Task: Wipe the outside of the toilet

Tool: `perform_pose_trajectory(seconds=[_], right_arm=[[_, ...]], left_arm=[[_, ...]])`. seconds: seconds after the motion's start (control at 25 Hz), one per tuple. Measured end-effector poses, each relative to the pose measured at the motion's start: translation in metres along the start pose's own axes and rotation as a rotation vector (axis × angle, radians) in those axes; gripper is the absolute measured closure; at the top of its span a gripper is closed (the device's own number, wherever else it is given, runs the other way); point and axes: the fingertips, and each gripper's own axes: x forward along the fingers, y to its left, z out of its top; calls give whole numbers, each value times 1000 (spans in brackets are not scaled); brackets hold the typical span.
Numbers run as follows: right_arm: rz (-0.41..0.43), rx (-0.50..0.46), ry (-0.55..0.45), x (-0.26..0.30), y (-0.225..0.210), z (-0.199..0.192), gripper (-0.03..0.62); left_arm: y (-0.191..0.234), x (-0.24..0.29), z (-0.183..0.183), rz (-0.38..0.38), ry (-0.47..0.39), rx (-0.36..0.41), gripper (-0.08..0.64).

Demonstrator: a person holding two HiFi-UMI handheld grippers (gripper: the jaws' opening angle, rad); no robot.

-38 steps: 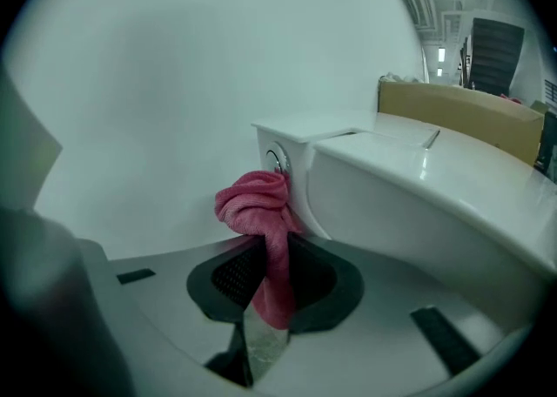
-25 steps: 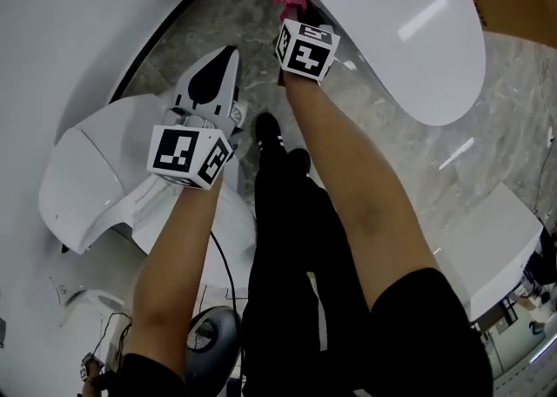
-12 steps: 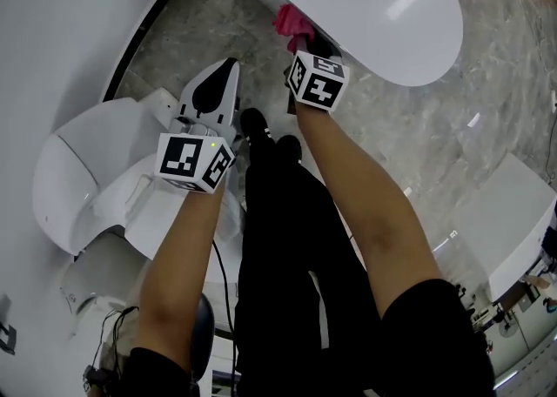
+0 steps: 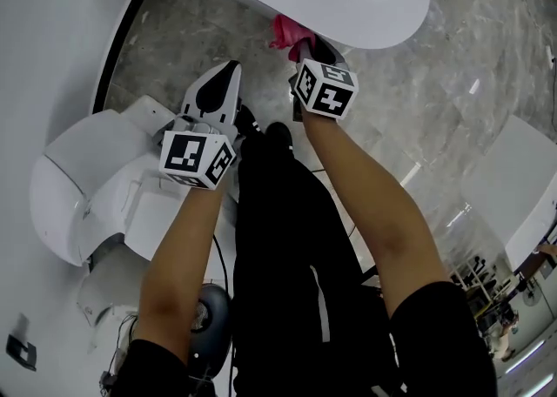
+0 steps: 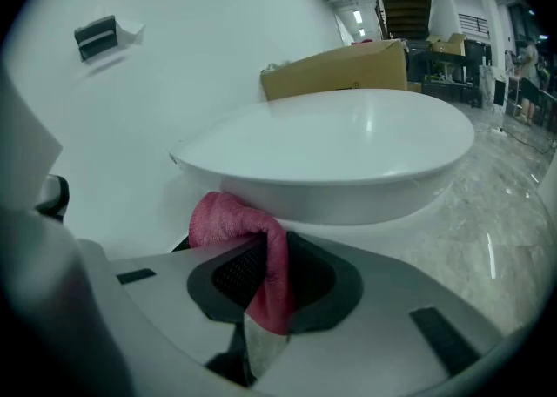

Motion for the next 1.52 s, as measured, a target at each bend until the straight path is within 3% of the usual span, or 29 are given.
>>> perform_pose_trajectory(seconds=[0.24, 0.44, 0.72, 0.84, 0.96, 1.04, 1.2, 1.36, 1.52], right_arm=[[-10, -30, -3, -15, -29, -3, 511], [-115, 28, 10, -29, -83, -15, 511], [-268, 3, 2, -44, -165, -2, 512], [-312, -29, 18, -52, -179, -6, 512], [-329, 18, 47, -72, -176, -21, 512], [-282, 29, 79, -84, -153, -37, 512], [-52, -98, 118, -93, -53, -46, 512], [165, -177, 74, -78, 64, -21, 512], [321, -241, 38, -35, 163, 4, 512]], left_arm=[[-21, 11, -3, -56, 10, 20, 541], [-31, 9, -9, -82, 24, 21, 541], [-7, -4, -5, -45, 17, 6, 541], [16, -14, -5, 1, 6, -9, 541], [36, -24, -5, 59, -13, -42, 541], [46, -33, -5, 88, -25, -70, 541], [67, -50, 3, 129, -49, -99, 541], [101, -69, 20, 182, -85, -120, 541], [140, -78, 35, 227, -121, -134, 541]])
